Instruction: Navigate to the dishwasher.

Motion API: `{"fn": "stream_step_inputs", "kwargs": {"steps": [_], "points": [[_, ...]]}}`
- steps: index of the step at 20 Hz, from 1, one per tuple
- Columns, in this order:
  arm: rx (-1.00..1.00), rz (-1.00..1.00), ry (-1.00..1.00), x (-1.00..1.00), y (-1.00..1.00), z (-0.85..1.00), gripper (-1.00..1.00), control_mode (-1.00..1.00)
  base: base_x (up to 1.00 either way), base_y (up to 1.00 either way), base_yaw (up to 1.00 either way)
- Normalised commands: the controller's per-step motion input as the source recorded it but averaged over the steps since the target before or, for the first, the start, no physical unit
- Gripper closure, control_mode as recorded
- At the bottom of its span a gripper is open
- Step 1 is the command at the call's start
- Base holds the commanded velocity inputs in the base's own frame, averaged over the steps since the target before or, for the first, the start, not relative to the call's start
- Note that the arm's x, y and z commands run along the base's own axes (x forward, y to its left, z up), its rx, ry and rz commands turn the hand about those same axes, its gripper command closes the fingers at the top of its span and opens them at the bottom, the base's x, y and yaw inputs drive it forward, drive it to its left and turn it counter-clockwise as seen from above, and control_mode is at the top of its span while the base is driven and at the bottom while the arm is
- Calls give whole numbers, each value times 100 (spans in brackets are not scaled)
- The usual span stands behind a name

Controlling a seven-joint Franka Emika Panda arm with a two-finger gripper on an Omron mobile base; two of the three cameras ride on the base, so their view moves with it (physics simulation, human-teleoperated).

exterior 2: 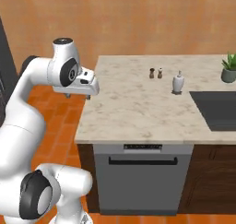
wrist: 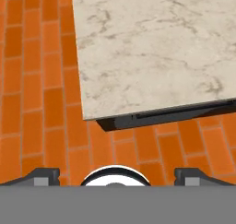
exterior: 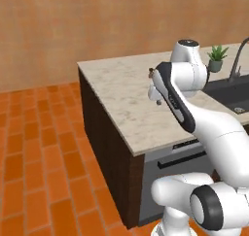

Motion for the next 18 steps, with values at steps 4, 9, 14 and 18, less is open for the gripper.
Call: {"fn": "stream_step_inputs", "kwargs": {"steps": [4, 9, 14, 18], "points": [[0, 0, 0, 0, 0, 0, -100, 100, 43, -99, 7], [0, 0, 0, 0, 0, 0, -100, 100, 52, -80, 28], [0, 0, 0, 0, 0, 0, -100, 100, 60, -24, 28], [0, 0, 0, 0, 0, 0, -100, 100, 47, -6, 16]]}}
